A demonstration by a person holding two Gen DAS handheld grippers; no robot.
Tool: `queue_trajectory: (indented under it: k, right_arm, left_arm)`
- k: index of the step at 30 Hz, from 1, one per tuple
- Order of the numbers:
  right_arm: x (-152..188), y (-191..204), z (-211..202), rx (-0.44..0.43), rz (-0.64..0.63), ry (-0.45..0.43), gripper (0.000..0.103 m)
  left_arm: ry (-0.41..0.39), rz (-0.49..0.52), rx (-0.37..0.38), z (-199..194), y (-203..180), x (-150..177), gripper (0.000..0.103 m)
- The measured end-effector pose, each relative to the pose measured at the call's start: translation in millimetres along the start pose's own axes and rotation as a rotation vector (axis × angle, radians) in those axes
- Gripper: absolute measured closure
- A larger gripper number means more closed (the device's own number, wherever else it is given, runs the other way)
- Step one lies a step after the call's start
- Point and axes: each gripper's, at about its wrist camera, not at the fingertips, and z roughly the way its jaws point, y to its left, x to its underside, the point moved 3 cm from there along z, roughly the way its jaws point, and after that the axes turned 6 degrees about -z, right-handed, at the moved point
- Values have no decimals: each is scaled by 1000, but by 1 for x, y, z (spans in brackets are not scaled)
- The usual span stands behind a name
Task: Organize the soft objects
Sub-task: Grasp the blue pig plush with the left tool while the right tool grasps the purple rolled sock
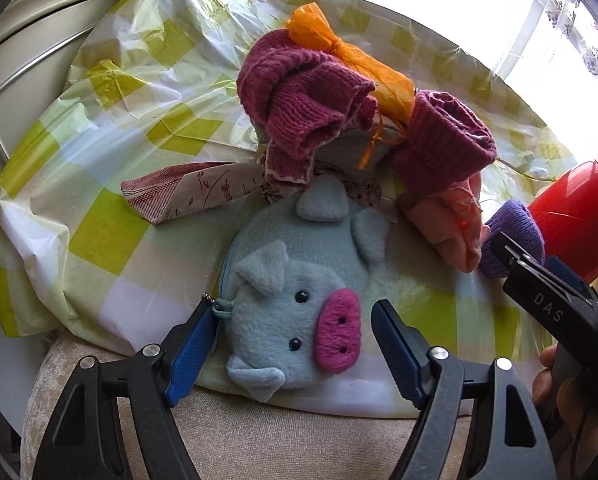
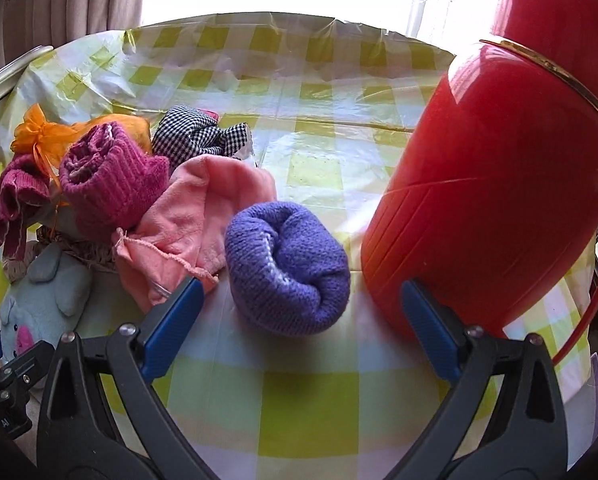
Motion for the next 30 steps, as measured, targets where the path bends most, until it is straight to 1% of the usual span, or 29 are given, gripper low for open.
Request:
queue_trajectory:
  k: [1, 2, 3, 4, 5, 6, 7, 9, 13, 18, 23, 30]
  right_arm:
    - [-1, 1, 2, -6, 0, 2, 5]
    - [-2, 2, 6, -13, 3, 9, 10]
    - [-2, 2, 9, -24, 7, 19, 19]
    - [-1, 2, 13, -35, 13, 31, 24]
    - [0, 1, 16, -49, 20, 43, 35]
    - [1, 1, 19, -67, 26, 50, 41]
    - [2, 1, 19, -73, 29, 48, 41]
    - [4, 2, 15, -75, 27, 35, 45]
    - [9, 4, 7, -89, 20, 14, 47]
    - [12, 0, -10, -100, 34, -19, 47]
    - [17, -7, -25, -124, 58, -33, 47]
    - [31, -17, -50, -145, 96, -56, 47]
  left_arm:
    - [-4, 4, -4, 1, -1, 0, 31]
    - [-7, 9, -7, 1, -1, 0, 33]
    - [-9, 13, -6, 1, -2, 1, 39]
    - [-3, 16, -5, 2, -3, 2, 42]
    - [-5, 18, -6, 2, -4, 3, 42]
    - [-7, 19, -5, 2, -4, 3, 44]
    - [-9, 19, -2, 2, -4, 4, 46]
    - [-15, 16, 8, 2, -6, 5, 50]
    - [-35, 11, 39, -4, -3, 8, 55]
    - [-62, 9, 74, -20, 3, 14, 58]
    - [-92, 3, 113, -35, 7, 16, 60]
    - [-142, 49, 132, -58, -6, 19, 60]
